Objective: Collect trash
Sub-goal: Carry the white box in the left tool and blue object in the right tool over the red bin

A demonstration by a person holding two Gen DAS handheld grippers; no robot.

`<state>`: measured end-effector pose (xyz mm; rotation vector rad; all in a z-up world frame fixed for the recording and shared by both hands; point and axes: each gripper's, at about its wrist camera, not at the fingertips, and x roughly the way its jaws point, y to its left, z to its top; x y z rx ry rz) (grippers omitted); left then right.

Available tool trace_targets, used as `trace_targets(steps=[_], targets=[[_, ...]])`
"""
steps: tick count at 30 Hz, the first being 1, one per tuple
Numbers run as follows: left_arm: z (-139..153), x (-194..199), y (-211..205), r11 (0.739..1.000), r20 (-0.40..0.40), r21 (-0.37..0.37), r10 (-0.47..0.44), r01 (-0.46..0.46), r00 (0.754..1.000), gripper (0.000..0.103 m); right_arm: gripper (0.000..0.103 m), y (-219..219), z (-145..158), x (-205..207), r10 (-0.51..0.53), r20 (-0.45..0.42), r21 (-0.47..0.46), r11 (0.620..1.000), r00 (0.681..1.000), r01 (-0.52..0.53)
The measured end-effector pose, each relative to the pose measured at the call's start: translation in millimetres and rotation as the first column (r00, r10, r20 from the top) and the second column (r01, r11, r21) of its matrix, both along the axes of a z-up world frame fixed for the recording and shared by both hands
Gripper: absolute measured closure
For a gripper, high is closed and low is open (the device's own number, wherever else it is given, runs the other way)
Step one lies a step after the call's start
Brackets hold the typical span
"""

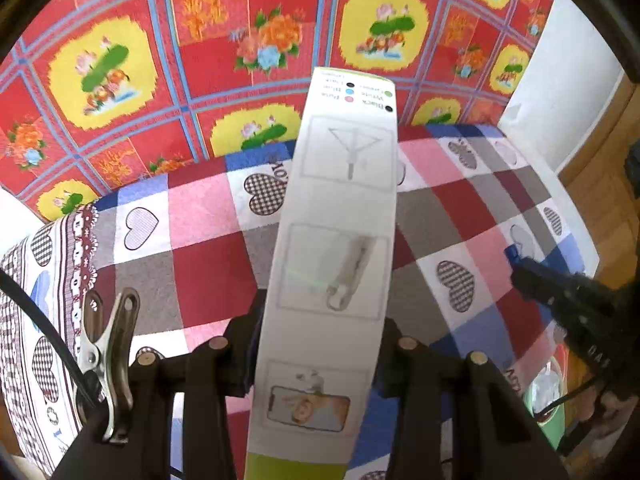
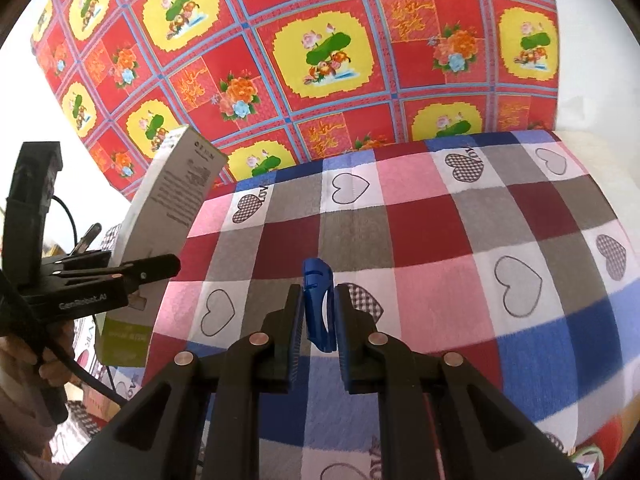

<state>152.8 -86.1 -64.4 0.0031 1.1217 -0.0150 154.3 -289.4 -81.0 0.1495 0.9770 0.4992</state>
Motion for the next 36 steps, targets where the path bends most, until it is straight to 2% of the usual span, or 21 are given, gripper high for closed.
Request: trace_targets(steps=[10, 23, 29, 36], targets=[[21, -19, -19, 1.0, 0.071, -0.022, -0.007, 0.008, 0.997, 0.059, 0.087, -14, 8, -27, -0.066, 0.004, 0.015, 0.998, 0.998, 0.066], [25, -41, -63, 0.987, 0.077, -0.042, -0.151, 0.155, 0.986, 0.059, 0.087, -49, 19, -71, -0.204, 0.018, 0.013, 0.979, 0.979, 0.204], [24, -49, -95, 0.963, 0.065, -0.06, -0.261, 0.265, 0.963, 0.059, 0.087, -77, 20, -91, -0.297, 0.008, 0.01, 0.955, 0.955, 0.297], [19, -54, -140, 0.915, 0.052, -0.089, -0.389, 0.393, 0.92, 0.059, 0.087, -116, 20, -116, -0.411, 0.0, -0.001, 0.912, 0.912, 0.411]])
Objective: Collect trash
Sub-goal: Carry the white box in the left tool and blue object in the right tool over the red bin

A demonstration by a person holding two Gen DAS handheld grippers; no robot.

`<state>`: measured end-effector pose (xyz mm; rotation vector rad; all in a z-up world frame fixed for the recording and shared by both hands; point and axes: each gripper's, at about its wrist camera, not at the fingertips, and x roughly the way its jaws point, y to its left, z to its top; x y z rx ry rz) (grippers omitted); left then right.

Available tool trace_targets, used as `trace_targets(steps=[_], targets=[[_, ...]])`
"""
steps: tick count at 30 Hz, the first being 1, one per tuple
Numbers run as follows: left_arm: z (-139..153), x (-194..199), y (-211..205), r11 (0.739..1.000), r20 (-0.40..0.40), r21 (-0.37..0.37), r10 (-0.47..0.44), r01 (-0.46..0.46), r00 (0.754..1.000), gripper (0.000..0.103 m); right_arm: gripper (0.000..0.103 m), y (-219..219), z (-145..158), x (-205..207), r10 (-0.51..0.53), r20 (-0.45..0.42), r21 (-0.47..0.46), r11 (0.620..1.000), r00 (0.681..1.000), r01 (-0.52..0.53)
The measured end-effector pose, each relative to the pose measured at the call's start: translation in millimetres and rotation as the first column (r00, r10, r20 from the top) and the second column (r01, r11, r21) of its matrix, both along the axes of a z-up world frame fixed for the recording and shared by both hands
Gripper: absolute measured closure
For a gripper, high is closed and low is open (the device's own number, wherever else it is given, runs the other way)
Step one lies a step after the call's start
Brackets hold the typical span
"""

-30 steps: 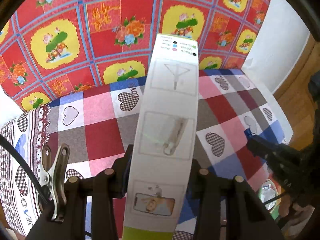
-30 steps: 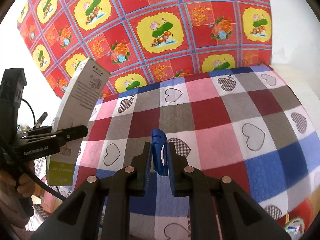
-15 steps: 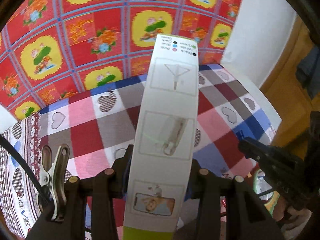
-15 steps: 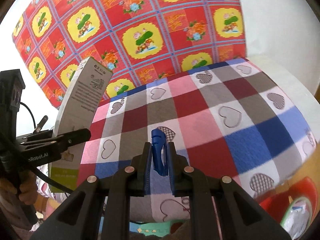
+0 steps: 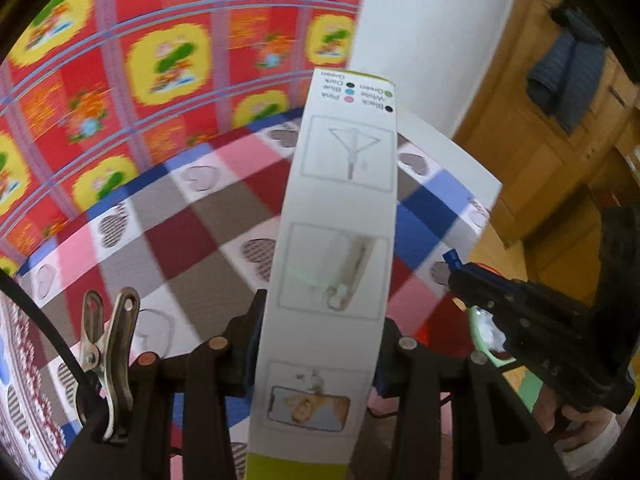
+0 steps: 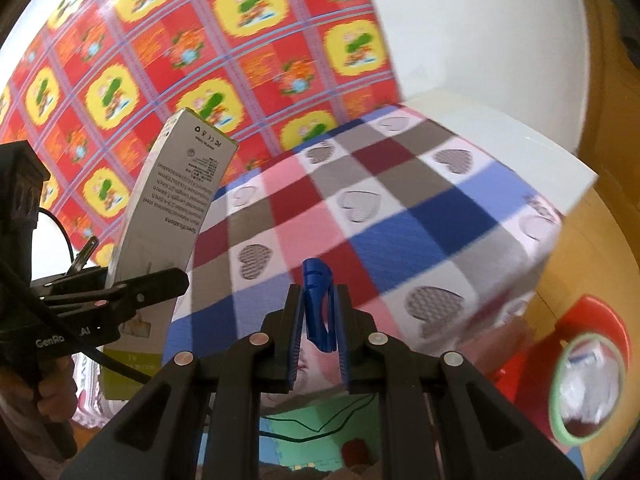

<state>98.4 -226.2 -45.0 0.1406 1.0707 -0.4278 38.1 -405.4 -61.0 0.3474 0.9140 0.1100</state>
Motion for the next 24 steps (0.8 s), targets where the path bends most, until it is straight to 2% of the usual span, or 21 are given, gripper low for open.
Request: trace_targets(steps=[5, 11, 19, 24], targets=[[-4, -5, -36, 0.995, -0.016, -0.015, -0.096, 0.096, 0.995, 0.059, 0.087, -32, -3, -23, -0.09, -0.015, -0.01, 0.996, 0.996, 0.09], [-9, -16, -82, 0.978, -0.032, -0.032, -0.206, 0.205, 0.978, 0.059, 0.087, -74, -8, -51, -0.189, -0.032, -0.024, 0.982, 0.982, 0.188], [-21, -39, -154, 0.94, -0.053, -0.039, -0.34, 0.339, 0.939, 0.059, 0.087, -131, -20, -93, -0.299, -0.072, -0.05, 0.954, 0.951, 0.296], [-36, -54, -202, 0.914, -0.087, -0.042, -0.405, 0.403, 0.91, 0.059, 0.087, -172, -30, -123, -0.376, -0.102, -0.06, 0.926, 0.921, 0.372]])
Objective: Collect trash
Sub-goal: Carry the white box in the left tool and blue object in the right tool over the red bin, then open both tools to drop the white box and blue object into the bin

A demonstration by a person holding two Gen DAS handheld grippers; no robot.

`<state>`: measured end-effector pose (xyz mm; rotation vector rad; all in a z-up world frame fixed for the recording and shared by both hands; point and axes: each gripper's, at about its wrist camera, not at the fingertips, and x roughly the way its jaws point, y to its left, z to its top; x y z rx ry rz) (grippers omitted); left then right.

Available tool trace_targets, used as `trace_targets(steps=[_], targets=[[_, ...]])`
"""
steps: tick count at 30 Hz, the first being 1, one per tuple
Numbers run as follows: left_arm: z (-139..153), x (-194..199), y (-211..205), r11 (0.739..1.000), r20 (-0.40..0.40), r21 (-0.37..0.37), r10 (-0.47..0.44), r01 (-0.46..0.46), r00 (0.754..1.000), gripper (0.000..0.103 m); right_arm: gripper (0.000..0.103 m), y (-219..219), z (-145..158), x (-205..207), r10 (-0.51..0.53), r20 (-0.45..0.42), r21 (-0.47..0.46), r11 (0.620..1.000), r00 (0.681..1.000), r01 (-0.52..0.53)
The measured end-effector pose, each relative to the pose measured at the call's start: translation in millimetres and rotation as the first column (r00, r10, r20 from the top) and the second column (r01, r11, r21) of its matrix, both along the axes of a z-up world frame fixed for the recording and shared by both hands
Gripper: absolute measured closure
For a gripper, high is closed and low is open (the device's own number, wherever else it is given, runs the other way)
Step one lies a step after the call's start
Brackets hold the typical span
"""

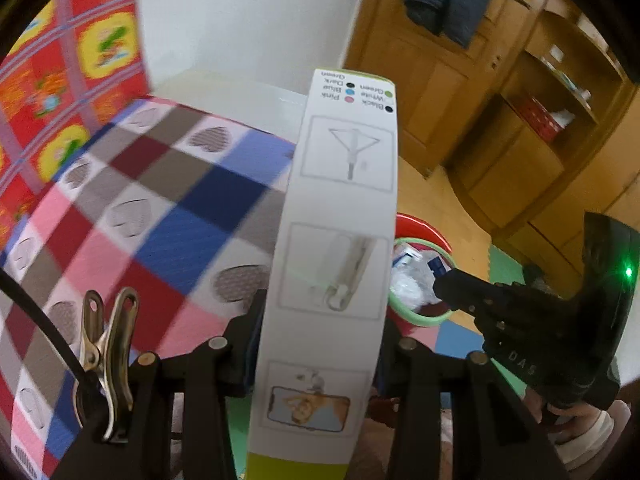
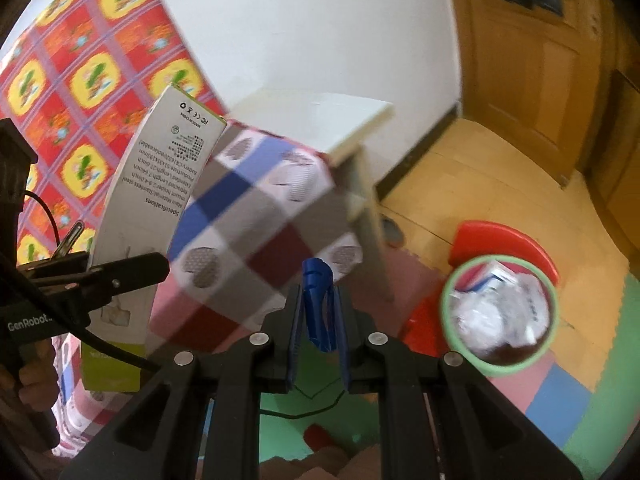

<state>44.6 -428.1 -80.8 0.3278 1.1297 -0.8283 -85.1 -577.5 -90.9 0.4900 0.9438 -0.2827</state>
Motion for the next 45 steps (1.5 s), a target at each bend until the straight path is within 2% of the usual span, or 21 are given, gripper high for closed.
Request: trace_targets(steps=[9, 14, 18, 25, 27, 36, 45], targets=[[-37, -26, -95, 0.992, -0.052, -0.016, -0.124, 0.123, 0.991, 0.059, 0.087, -70, -27, -53, -0.147, -0.061, 0.006, 0.989, 0.987, 0.147], [-64, -38, -144, 0.986, -0.088, -0.03, -0.164, 0.162, 0.983, 0.059, 0.087, -109, -47, -78, -0.21, -0.092, 0.012, 0.977, 0.973, 0.212], [-89, -46, -185, 0.98, -0.128, -0.06, -0.198, 0.192, 0.972, 0.059, 0.087, -133, -64, -93, -0.249, -0.11, 0.019, 0.967, 0.962, 0.253], [-128, -65, -248, 0.96, -0.137, -0.069, -0.278, 0.271, 0.951, 0.059, 0.087, -162, -99, -109, -0.286, -0.143, 0.039, 0.955, 0.947, 0.294], [-141, -70, -264, 0.957, -0.15, -0.054, -0.288, 0.283, 0.946, 0.059, 0.087, -169, -110, -113, -0.293, -0.151, 0.046, 0.952, 0.944, 0.303], [-235, -79, -318, 0.956, -0.228, 0.021, -0.279, 0.291, 0.933, 0.059, 0.087, -196, -156, -120, -0.311, -0.189, 0.07, 0.942, 0.931, 0.329], [-315, -88, -349, 0.94, -0.237, 0.114, -0.289, 0.322, 0.927, 0.059, 0.087, -211, -205, -114, -0.312, -0.232, 0.113, 0.932, 0.921, 0.344]])
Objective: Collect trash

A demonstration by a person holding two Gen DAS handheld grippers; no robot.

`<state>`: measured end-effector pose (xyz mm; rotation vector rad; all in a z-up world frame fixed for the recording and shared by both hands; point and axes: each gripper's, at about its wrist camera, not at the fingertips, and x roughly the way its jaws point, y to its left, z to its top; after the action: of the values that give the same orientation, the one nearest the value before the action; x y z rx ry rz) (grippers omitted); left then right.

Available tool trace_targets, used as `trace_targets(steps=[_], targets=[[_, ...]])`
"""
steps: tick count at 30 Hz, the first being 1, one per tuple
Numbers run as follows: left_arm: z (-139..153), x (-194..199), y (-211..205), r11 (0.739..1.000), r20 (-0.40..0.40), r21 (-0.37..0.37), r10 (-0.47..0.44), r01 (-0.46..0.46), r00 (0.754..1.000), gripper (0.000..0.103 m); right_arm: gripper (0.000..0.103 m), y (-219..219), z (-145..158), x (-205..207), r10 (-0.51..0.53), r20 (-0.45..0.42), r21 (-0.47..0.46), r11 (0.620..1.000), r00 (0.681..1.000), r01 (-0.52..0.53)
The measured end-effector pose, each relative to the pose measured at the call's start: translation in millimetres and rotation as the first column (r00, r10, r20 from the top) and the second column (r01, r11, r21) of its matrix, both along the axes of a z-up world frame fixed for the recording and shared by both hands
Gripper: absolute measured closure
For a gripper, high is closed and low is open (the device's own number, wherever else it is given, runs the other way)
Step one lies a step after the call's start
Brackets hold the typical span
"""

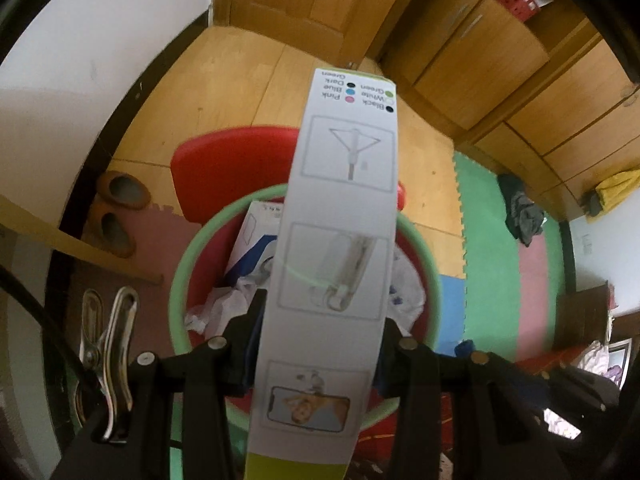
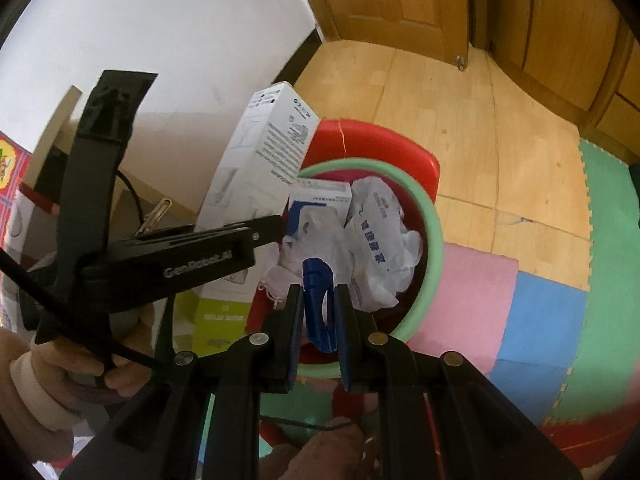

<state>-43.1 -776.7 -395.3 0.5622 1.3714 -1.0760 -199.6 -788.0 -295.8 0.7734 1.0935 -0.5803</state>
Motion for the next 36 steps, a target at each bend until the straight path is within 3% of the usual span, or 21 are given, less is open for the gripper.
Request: trace_targets(steps=[8, 13, 16, 17, 19, 22, 36], targets=[[-32, -1, -4, 0.997, -0.015, 0.071, -0.012, 0.013, 1.0, 0.056, 0.087, 0, -25, 5, 0.01, -0.027, 0.027, 1.0, 1.0, -0.01], [-33, -2, 6, 0.993, -0.017, 0.117, -0.023, 0.025, 1.0, 0.042, 0.087, -1, -28, 8, 0.005, -0.027, 0.033, 0.999, 1.0, -0.004], [-24, -1, 14, 0.994, -0.002, 0.114, -0.003, 0.003, 1.0, 0.039, 0.085, -2, -27, 9, -0.003, -0.026, 0.044, 0.999, 1.0, 0.004], [-21, 0, 17, 0.993, -0.002, 0.115, 0.003, -0.003, 1.0, 0.039, 0.082, -3, -26, 9, -0.006, -0.026, 0.047, 0.999, 1.0, 0.007], [-12, 3, 25, 0.993, -0.003, 0.115, 0.017, -0.016, 1.0, 0.039, 0.067, -2, -23, 11, -0.01, -0.021, 0.045, 0.999, 1.0, 0.011], [4, 8, 35, 0.994, 0.018, 0.106, 0.031, -0.033, 0.999, 0.033, 0.063, 0, -15, 15, 0.004, -0.023, 0.026, 1.0, 1.0, -0.004], [74, 6, 59, 0.995, 0.096, 0.08, 0.054, -0.062, 0.994, 0.031, 0.062, 24, 45, 15, 0.022, -0.043, -0.047, 0.999, 0.999, -0.024]])
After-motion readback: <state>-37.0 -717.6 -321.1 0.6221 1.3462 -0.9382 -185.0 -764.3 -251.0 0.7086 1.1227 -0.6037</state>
